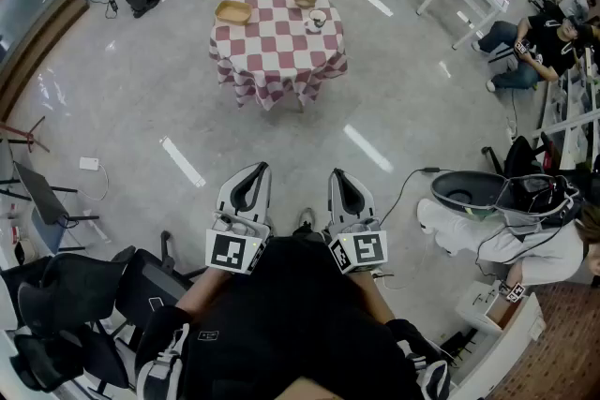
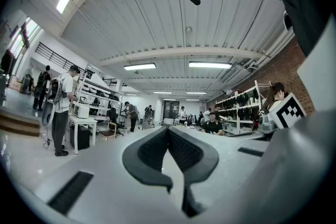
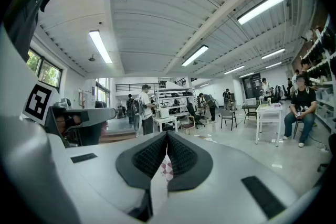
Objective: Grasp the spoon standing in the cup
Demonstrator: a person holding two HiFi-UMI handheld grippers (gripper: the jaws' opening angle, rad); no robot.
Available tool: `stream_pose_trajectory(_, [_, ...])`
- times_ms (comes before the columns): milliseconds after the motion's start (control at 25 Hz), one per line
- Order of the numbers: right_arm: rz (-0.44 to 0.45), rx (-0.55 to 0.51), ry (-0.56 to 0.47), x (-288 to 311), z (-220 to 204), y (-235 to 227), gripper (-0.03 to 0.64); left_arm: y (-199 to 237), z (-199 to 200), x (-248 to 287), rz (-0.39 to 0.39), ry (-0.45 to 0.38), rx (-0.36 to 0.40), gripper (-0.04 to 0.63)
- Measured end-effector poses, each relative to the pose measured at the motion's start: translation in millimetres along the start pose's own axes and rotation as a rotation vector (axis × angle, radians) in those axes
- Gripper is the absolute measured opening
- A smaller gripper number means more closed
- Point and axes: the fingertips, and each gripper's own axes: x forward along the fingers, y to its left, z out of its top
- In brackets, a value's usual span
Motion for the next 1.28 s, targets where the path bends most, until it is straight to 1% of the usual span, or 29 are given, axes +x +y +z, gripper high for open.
stream_pose_trajectory(400, [0.009, -0.013, 0.011, 3.4, -2.4, 17.1, 0.026, 11.2, 1.1, -12.1, 0.001, -0.005, -0.012, 0.009])
stream_pose_trajectory(640, [-0.011, 0.004, -0.003, 3.0, -2.8, 28.9, 0.027, 14.6, 0.6, -20.4, -0.025, -0.005, -0.025, 0.009])
stream_pose_trajectory(800, [-0.028, 0.005, 0.005, 5.1, -9.8, 37.2, 0.028, 22.1, -9.9, -29.6, -0.041, 0.012, -0.043, 0.009])
stream_pose_trajectory(920, [-0.041, -0.003, 0.012, 7.8, -16.1, 39.1, 0.028, 25.2, -24.0, -32.2, -0.049, 0.058, -0.046, 0.009])
stream_pose_trajectory(960, [-0.042, -0.007, 0.020, 8.8, -18.7, 38.3, 0.028, 25.6, -26.4, -31.3, -0.047, 0.064, -0.053, 0.009])
stream_pose_trajectory(1080, [-0.035, -0.009, 0.041, 16.5, -24.3, 34.4, 0.028, 27.7, -28.9, -24.9, -0.047, 0.043, -0.075, 0.009])
stream_pose_trajectory(1280, [-0.015, 0.002, 0.040, 47.3, -25.5, 16.5, 0.028, 39.5, -32.9, 3.5, -0.029, 0.059, -0.057, 0.009])
